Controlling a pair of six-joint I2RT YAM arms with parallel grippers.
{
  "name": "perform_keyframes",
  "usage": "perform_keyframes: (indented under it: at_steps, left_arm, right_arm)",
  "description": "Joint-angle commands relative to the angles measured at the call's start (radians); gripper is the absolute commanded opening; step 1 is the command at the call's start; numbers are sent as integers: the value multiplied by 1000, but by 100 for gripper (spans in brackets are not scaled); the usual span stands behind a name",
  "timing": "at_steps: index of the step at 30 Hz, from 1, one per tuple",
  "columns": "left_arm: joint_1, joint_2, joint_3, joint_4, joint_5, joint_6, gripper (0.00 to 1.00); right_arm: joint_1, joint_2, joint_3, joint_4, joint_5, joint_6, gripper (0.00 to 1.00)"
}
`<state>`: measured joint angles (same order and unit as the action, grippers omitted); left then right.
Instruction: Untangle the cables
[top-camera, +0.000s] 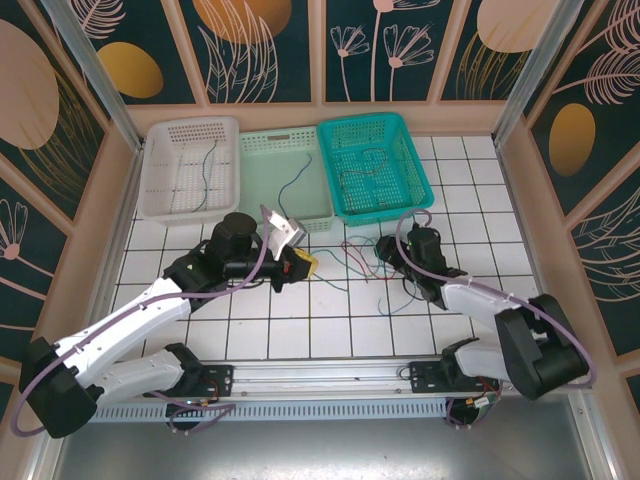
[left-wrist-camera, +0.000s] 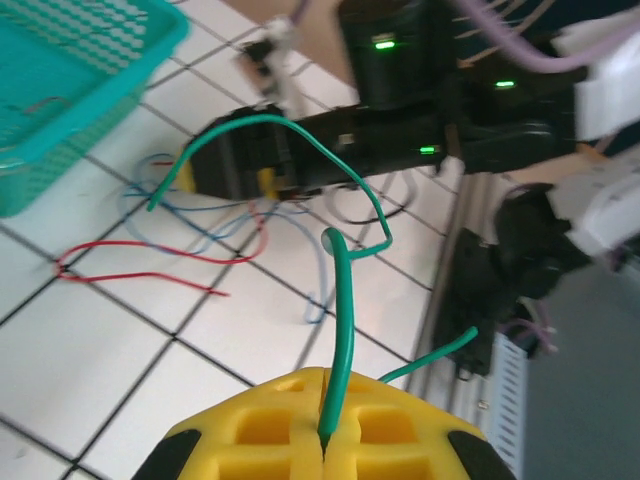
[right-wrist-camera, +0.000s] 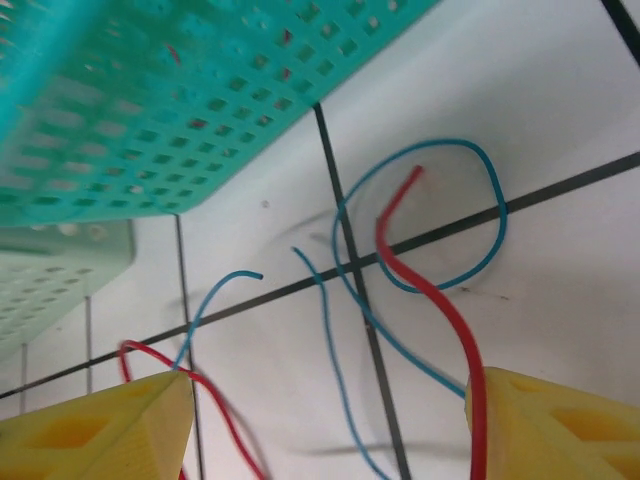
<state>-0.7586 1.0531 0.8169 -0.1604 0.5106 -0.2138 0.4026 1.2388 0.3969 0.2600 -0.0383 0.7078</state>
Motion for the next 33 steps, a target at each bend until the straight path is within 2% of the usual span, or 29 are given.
perform_keyframes:
  at_steps: [1,5,10,15,17,22,27,30,33]
  left_arm:
    - [-4,22,15,-14,-181,25,4]
    - [-3,64,40,-62,-270,65,4]
    - [-4,110,56,-111,-335,94,3]
    - [-3,101,46,-93,-346,97,4]
    - [-2,99,46,-93,-355,98,5]
    - [-3,112,57,-93,-333,98,5]
    - [-3,114,57,-90,-324,100,5]
    - [-3,111,56,-87,-321,103,5]
    - [-4,113,55,-82,-315,106,5]
  right_arm:
    - [5,-63,7,-84,-23,-35,74]
    - [6,-73,35,-143,-52,-64,74]
    - [4,-68,38,-124,-138,-81,73]
    - [-5,-67,62,-142,-241,-121,75]
    - [-11,-58,77,-169,-284,-155,79]
    - [-9,66,264,-531,-166,-284,84]
    - [-8,35,316,-624,-63,-295,90]
    - [-8,58,340,-644,-107,-316,92]
    - [-8,111,359,-649,-232,-355,92]
